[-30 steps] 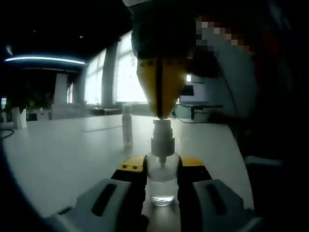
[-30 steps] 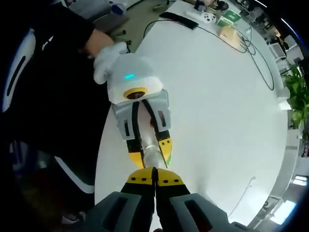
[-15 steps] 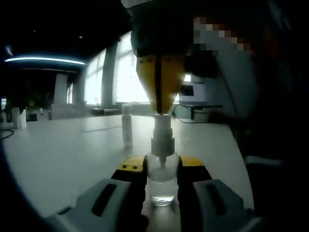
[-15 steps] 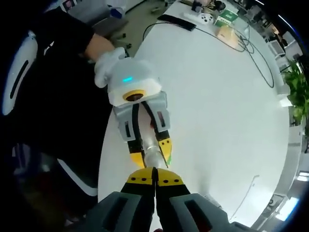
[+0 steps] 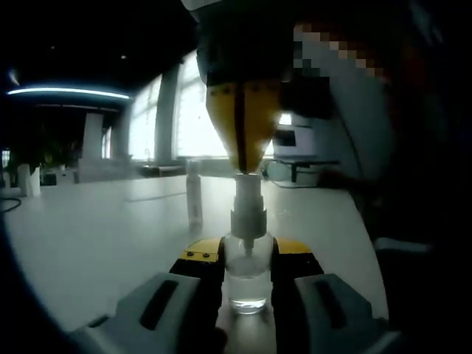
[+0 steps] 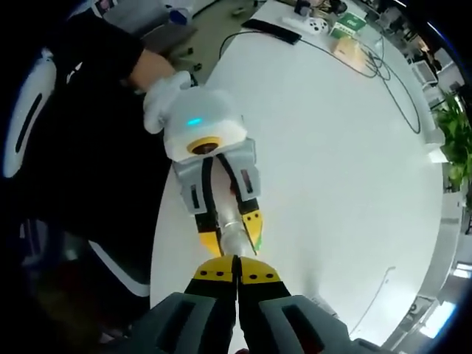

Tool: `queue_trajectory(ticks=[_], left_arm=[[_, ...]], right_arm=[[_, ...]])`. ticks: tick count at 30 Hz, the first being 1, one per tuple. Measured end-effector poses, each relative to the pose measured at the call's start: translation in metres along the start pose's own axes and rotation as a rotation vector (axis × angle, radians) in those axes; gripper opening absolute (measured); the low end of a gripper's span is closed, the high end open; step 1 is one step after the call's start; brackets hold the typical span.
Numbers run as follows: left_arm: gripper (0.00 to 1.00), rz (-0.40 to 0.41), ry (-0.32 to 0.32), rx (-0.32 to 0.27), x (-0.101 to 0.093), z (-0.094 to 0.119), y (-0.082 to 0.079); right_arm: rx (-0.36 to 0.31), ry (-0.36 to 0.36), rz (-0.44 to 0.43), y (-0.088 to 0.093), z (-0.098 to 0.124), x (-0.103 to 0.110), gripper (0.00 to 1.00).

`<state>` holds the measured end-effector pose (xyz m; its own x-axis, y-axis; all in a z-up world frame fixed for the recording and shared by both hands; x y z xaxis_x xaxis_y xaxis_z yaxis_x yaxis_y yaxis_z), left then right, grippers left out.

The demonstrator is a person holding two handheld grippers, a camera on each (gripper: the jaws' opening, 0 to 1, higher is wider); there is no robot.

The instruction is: Clamp pump bottle remove cover press pump head put on cover

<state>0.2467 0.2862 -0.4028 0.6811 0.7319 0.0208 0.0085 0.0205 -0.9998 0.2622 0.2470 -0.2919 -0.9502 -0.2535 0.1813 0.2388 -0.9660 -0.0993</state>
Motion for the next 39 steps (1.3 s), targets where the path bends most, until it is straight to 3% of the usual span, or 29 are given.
queue_trajectory(ticks=[33,39], left_arm=[[0.15,-0.004,0.0,-0.002,-0.0003,0.0003,0.0004],[0.15,-0.003,0.0,-0.001,-0.0007,0.0001,0.0004]], right_arm=[[-0.01,0.005,-0.008,0.0009,-0.0002,-0.0002,0.0],[0.014,0.007,0.0,-0.0005,-0.0038,-0.0007,0.0]])
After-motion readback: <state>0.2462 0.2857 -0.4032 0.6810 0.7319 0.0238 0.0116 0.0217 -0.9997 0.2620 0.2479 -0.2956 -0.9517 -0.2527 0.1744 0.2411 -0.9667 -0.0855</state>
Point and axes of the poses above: the point that each gripper's makers call its tool centre point, and the gripper's own axes: z roughly backward along the fingers, x roughly to its left, y roughly out of its underside, the point moved 7 cm from there along z, roughly backward along the fingers, and after that the axes turned 14 degrees about -y, right-handed, at the moved point
